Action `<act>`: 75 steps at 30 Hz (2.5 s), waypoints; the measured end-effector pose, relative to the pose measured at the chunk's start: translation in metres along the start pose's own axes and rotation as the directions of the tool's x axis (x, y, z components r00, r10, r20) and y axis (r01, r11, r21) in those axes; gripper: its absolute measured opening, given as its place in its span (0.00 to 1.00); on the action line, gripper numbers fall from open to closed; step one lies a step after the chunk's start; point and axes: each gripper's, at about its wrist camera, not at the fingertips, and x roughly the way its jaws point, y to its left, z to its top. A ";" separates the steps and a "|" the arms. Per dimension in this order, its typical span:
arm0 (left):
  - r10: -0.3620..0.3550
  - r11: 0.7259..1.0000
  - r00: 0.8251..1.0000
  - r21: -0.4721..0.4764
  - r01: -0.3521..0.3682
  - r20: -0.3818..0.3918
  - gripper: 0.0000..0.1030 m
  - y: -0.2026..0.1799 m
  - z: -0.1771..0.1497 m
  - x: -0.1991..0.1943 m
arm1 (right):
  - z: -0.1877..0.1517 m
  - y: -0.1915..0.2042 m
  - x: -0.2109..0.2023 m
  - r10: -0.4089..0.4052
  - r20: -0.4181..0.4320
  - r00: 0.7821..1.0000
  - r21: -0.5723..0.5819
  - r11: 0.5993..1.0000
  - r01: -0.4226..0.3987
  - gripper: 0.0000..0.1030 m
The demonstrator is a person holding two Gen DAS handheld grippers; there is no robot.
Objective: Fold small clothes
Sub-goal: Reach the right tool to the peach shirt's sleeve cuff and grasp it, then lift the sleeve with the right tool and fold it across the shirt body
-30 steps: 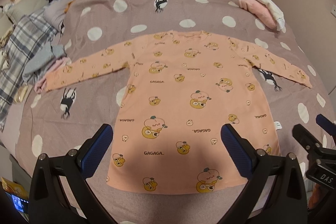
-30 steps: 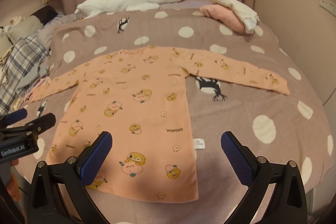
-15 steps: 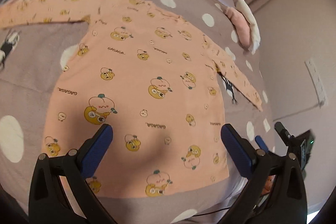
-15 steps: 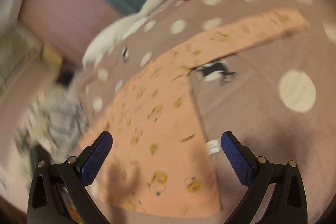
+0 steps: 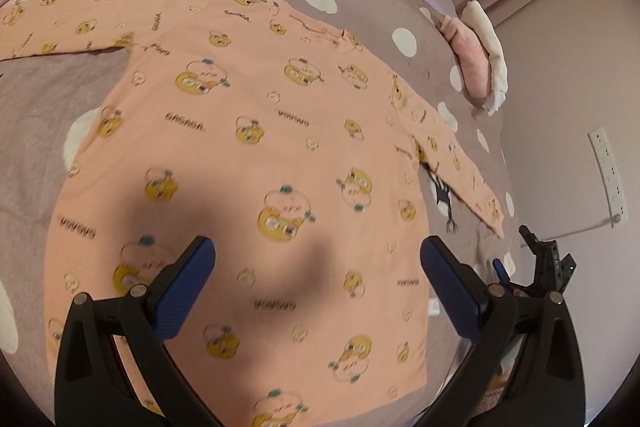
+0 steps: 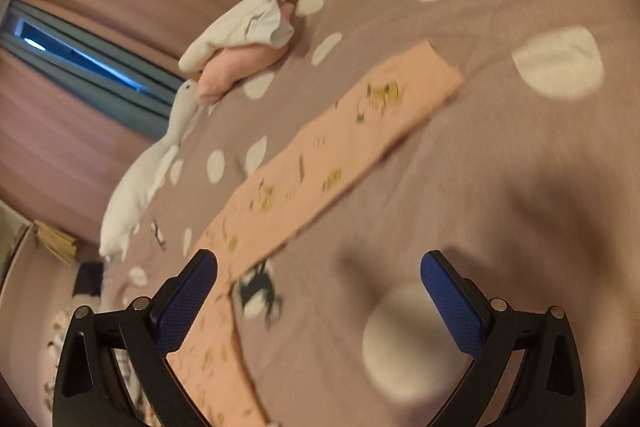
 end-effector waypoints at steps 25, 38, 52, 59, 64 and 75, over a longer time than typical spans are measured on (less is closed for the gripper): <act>0.083 0.995 0.996 0.048 -0.084 0.030 0.99 -0.017 0.053 0.031 | 0.081 -0.006 0.037 -0.055 0.066 0.996 0.067 0.996 0.050 0.08; 0.113 0.994 0.982 -0.019 -0.111 0.150 0.99 0.045 0.059 -0.038 | -0.007 0.297 0.055 0.038 -0.018 0.999 -0.565 0.824 -0.042 0.08; 0.200 0.971 0.961 -0.173 -0.167 0.190 0.99 0.129 0.065 -0.074 | -0.257 0.364 0.198 -0.232 -0.090 0.968 -0.953 0.303 -0.016 0.08; 0.202 0.970 0.959 -0.176 -0.167 0.199 0.99 0.135 0.074 -0.072 | -0.297 0.343 0.208 -0.321 -0.204 0.925 -0.967 0.211 -0.141 0.42; 0.162 0.979 0.962 -0.155 -0.130 0.219 0.99 0.125 0.085 -0.068 | -0.259 0.334 0.155 -0.146 -0.354 0.924 -0.897 0.333 -0.291 0.52; -0.052 0.998 0.985 0.025 0.049 0.163 0.97 0.050 0.123 -0.010 | -0.151 0.226 0.120 -0.042 -0.376 0.926 -0.640 0.734 -0.227 0.58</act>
